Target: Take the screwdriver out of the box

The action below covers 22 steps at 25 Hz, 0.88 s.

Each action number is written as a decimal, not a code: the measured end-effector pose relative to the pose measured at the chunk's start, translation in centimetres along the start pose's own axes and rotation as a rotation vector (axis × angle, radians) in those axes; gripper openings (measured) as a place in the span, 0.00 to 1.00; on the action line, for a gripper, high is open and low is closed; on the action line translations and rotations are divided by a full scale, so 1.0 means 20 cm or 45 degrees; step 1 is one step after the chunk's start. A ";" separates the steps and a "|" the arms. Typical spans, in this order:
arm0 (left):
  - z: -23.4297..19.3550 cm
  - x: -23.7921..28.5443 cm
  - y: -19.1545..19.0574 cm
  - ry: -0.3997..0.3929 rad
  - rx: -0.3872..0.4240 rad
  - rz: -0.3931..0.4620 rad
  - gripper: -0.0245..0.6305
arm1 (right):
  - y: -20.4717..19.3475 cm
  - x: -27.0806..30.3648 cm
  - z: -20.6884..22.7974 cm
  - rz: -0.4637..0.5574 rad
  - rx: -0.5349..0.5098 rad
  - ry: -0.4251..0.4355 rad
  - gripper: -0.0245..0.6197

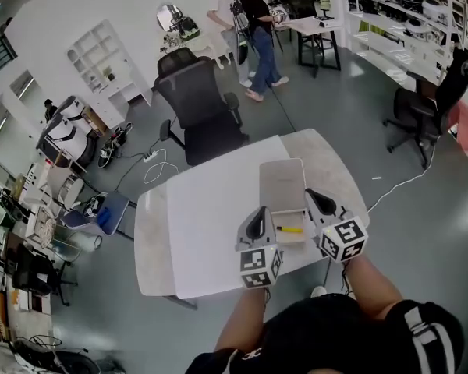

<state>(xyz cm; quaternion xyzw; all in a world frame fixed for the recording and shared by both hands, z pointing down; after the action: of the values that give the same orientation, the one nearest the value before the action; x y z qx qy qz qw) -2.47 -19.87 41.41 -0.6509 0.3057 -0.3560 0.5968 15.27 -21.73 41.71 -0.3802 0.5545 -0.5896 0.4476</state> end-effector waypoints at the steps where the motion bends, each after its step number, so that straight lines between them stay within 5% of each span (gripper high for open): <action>1: -0.01 0.03 0.00 0.012 0.000 -0.005 0.05 | -0.01 0.04 0.02 -0.007 0.002 0.015 0.06; 15: -0.23 0.21 -0.02 0.053 -0.024 -0.049 0.05 | -0.14 0.33 0.01 -0.123 -0.099 0.134 0.06; 22: -0.40 0.25 -0.06 0.053 -0.035 -0.061 0.05 | -0.31 0.52 -0.02 -0.208 -0.456 0.276 0.06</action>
<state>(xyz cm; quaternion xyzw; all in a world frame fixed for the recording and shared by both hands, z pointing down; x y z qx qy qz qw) -6.33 -28.39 43.45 -0.6586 0.3071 -0.3794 0.5727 11.03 -31.64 47.37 -0.4316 0.6627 -0.5534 0.2614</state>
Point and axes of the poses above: the fingertips, and each gripper's own axes: x forward along the fingers, z to its right, y out of its top, the point moved 7 cm from there along -x, backward along the fingers, and after that the axes turned 11 degrees about -y, right-handed, at the moved point
